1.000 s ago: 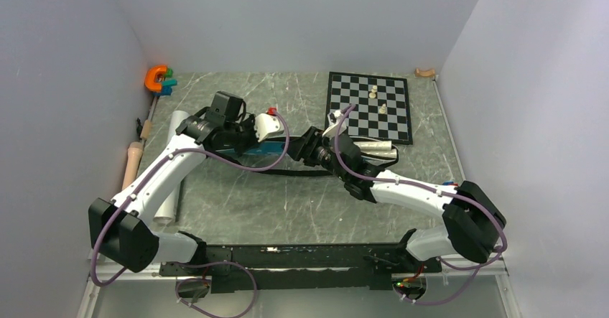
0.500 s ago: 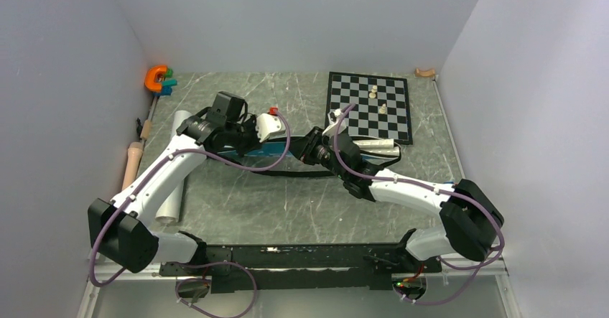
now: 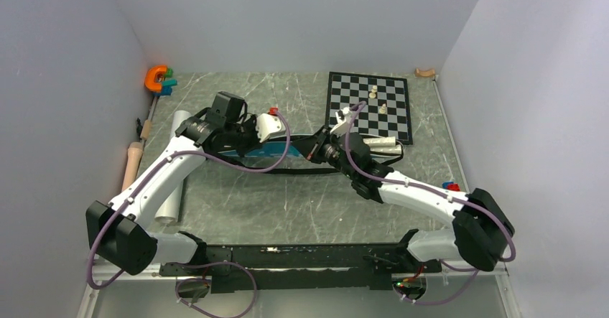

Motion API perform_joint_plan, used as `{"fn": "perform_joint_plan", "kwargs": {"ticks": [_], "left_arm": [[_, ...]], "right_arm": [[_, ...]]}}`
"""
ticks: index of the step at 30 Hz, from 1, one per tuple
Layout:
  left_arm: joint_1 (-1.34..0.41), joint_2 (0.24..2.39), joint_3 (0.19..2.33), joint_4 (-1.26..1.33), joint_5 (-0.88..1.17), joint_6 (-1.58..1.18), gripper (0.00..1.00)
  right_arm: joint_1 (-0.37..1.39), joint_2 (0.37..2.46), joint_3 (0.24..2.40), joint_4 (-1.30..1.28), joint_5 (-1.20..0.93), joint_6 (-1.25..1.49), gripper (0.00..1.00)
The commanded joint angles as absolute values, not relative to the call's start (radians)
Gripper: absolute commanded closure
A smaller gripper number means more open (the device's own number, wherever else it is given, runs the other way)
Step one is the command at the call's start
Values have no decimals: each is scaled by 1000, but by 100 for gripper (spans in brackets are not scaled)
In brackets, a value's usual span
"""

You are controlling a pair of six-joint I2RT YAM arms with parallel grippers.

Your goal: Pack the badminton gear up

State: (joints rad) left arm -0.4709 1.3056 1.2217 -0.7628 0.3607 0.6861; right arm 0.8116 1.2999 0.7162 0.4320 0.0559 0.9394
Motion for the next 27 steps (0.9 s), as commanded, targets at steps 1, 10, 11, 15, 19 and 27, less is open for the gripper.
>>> {"fn": "perform_joint_plan", "kwargs": {"ticks": [1, 10, 11, 15, 19, 27], "left_arm": [[-477, 1248, 1236, -709, 399, 672, 100], [-477, 1240, 1234, -710, 387, 669, 100], [-476, 1240, 1236, -710, 386, 669, 100], [-477, 1238, 1239, -713, 381, 667, 100], [-477, 1241, 1245, -715, 378, 666, 100], [-477, 1256, 1260, -708, 381, 658, 100]], "right_arm": [[766, 1200, 686, 422, 65, 891, 100], [704, 1045, 604, 309, 61, 850, 100], [696, 1025, 598, 292, 66, 844, 100], [647, 944, 576, 207, 74, 818, 100], [613, 870, 569, 137, 66, 789, 100], [610, 910, 642, 40, -102, 736, 71]]}}
